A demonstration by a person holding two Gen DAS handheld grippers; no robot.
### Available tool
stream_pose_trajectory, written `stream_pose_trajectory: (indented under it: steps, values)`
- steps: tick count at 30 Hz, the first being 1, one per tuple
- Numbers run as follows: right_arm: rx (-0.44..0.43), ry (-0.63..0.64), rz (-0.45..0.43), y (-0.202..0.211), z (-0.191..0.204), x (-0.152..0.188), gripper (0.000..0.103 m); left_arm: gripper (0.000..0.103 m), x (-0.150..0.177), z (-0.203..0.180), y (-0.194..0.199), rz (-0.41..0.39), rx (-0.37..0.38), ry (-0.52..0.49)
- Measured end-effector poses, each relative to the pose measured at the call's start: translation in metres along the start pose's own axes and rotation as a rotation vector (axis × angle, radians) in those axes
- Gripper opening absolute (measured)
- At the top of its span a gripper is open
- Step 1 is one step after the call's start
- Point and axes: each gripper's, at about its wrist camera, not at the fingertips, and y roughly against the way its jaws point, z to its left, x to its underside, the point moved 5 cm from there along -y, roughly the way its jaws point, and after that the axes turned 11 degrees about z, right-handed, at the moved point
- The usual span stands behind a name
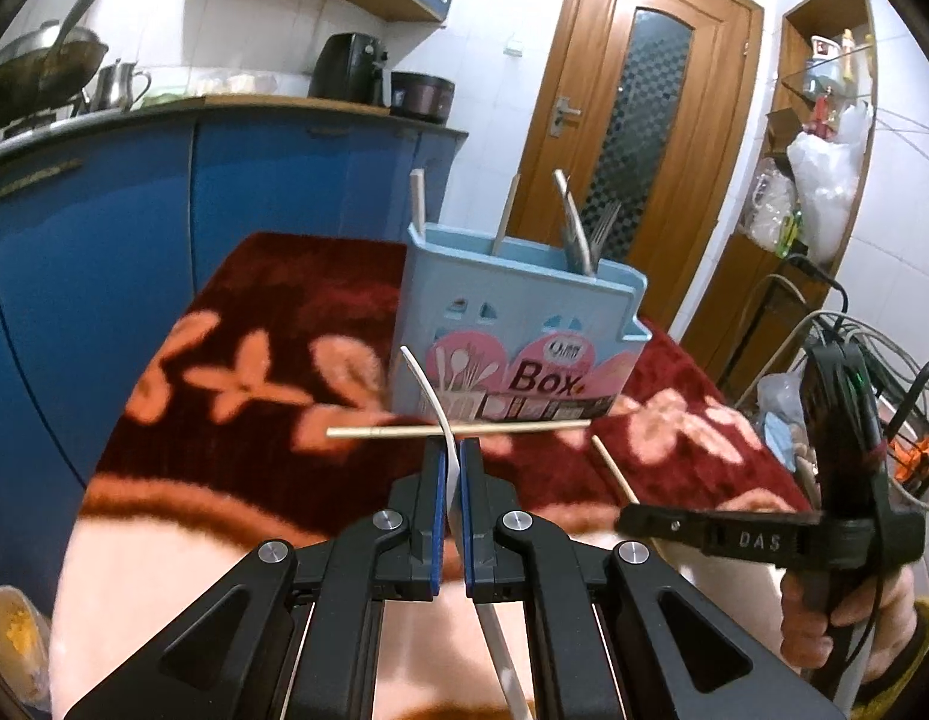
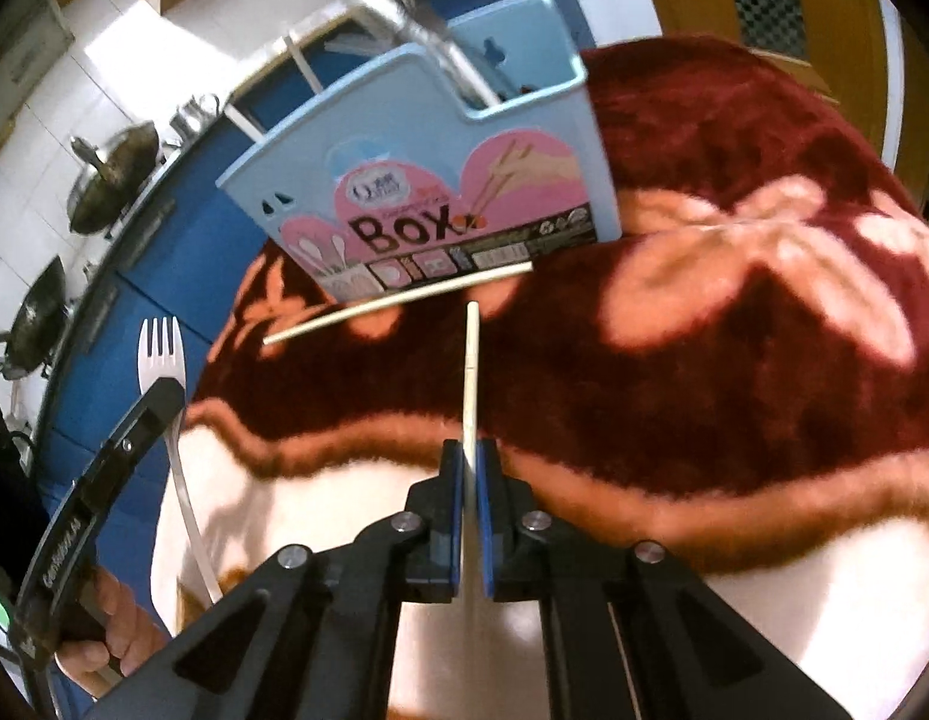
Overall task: Organize utensils
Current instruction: 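Lift the white utensil and wooden stick and carry both over the blue caddy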
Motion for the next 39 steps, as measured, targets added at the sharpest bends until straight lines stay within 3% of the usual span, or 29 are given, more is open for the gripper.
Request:
stream_pose_trajectory:
  steps: [8,16,39]
  values:
    - [-0.023,0.072,-0.223,0.046,0.012,-0.002,0.006,0.004,-0.029,-0.011,0.011,-0.066,-0.009,-0.053]
    - [-0.040,0.119,-0.408,0.080,0.022,-0.024,0.006,0.004,-0.077,-0.017,0.018,-0.152,-0.041,-0.096]
    - [0.021,0.161,-0.653,0.104,0.025,-0.123,0.006,0.004,-0.190,-0.016,-0.008,-0.365,-0.157,-0.100]
